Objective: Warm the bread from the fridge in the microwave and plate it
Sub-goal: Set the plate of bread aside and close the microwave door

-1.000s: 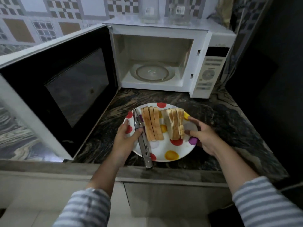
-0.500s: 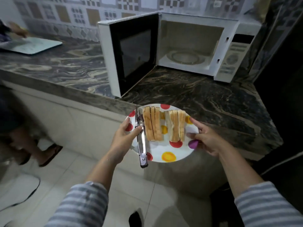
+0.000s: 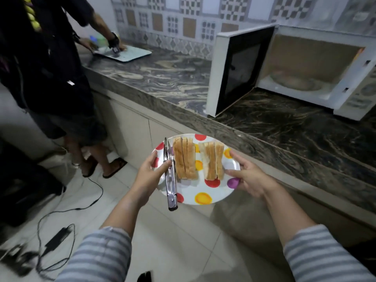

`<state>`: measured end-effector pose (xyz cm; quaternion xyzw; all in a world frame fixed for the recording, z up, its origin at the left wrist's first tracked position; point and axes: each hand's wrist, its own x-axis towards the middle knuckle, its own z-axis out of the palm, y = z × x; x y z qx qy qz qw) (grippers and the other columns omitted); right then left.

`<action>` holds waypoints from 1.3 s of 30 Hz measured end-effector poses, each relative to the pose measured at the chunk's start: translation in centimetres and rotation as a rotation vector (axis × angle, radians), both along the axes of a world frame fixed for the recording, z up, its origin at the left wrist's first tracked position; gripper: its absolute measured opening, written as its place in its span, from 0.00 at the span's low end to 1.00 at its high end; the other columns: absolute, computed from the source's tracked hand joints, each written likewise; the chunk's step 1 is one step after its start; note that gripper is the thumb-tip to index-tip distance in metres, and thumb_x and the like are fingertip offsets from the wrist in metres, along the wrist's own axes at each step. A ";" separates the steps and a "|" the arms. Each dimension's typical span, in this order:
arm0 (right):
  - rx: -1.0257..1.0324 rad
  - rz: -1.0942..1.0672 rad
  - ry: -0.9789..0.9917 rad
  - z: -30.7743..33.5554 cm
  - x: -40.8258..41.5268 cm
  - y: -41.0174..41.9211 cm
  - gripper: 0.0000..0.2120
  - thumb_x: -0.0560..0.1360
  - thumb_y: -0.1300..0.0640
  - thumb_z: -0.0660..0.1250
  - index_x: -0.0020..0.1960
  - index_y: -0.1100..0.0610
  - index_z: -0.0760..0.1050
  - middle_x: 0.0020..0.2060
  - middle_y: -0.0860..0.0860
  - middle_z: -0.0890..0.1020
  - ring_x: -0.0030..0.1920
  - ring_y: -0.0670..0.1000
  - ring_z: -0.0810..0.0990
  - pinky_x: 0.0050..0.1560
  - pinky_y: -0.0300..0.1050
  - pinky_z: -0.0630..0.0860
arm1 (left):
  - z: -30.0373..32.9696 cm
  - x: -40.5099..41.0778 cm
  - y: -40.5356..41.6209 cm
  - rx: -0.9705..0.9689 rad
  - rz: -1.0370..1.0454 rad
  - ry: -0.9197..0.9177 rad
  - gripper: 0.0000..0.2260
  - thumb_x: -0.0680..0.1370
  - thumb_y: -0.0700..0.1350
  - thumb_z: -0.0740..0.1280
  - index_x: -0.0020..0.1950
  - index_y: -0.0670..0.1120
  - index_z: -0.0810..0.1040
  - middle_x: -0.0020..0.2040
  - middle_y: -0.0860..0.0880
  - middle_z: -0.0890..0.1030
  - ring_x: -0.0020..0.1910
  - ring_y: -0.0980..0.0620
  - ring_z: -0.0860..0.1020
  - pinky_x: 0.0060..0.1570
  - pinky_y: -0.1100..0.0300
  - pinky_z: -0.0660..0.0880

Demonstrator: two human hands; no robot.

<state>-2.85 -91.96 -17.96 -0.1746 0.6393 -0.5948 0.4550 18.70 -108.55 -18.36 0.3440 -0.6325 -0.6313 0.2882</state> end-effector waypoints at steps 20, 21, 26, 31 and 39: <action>-0.038 -0.090 0.088 4.4 -2.3 -29.7 0.34 0.74 0.72 0.66 0.72 0.45 0.66 0.47 0.50 0.84 0.48 0.57 0.78 0.34 0.42 0.80 | 4.2 -5.1 -32.9 -0.115 -0.089 0.039 0.22 0.77 0.40 0.67 0.69 0.52 0.66 0.53 0.63 0.75 0.49 0.67 0.75 0.48 0.74 0.69; -0.027 -0.096 0.123 4.6 -3.2 -30.6 0.34 0.74 0.71 0.67 0.72 0.45 0.66 0.48 0.50 0.84 0.48 0.57 0.79 0.35 0.41 0.80 | 4.2 -6.2 -34.0 -0.105 -0.100 0.037 0.23 0.77 0.40 0.67 0.70 0.52 0.66 0.55 0.61 0.74 0.51 0.64 0.75 0.51 0.71 0.69; -0.034 -0.165 0.197 4.8 -8.8 -35.0 0.34 0.74 0.71 0.67 0.74 0.49 0.63 0.51 0.49 0.83 0.44 0.49 0.81 0.37 0.40 0.79 | 3.8 -12.8 -39.7 -0.057 -0.149 0.007 0.31 0.75 0.46 0.71 0.75 0.48 0.63 0.70 0.52 0.71 0.66 0.54 0.72 0.69 0.49 0.67; -0.053 -0.251 0.181 4.7 -15.5 -38.7 0.34 0.73 0.72 0.66 0.74 0.49 0.64 0.50 0.50 0.84 0.45 0.51 0.82 0.36 0.45 0.80 | 3.8 -21.5 -44.8 -0.118 -0.213 0.000 0.31 0.76 0.45 0.70 0.76 0.44 0.61 0.72 0.50 0.67 0.70 0.53 0.67 0.71 0.57 0.61; 0.041 -0.381 0.226 4.2 -23.3 -41.3 0.34 0.74 0.72 0.66 0.75 0.51 0.63 0.45 0.43 0.80 0.44 0.46 0.81 0.34 0.37 0.79 | 2.6 -32.0 -48.9 -0.126 -0.301 -0.037 0.32 0.75 0.47 0.72 0.75 0.42 0.63 0.73 0.49 0.67 0.70 0.53 0.68 0.72 0.55 0.61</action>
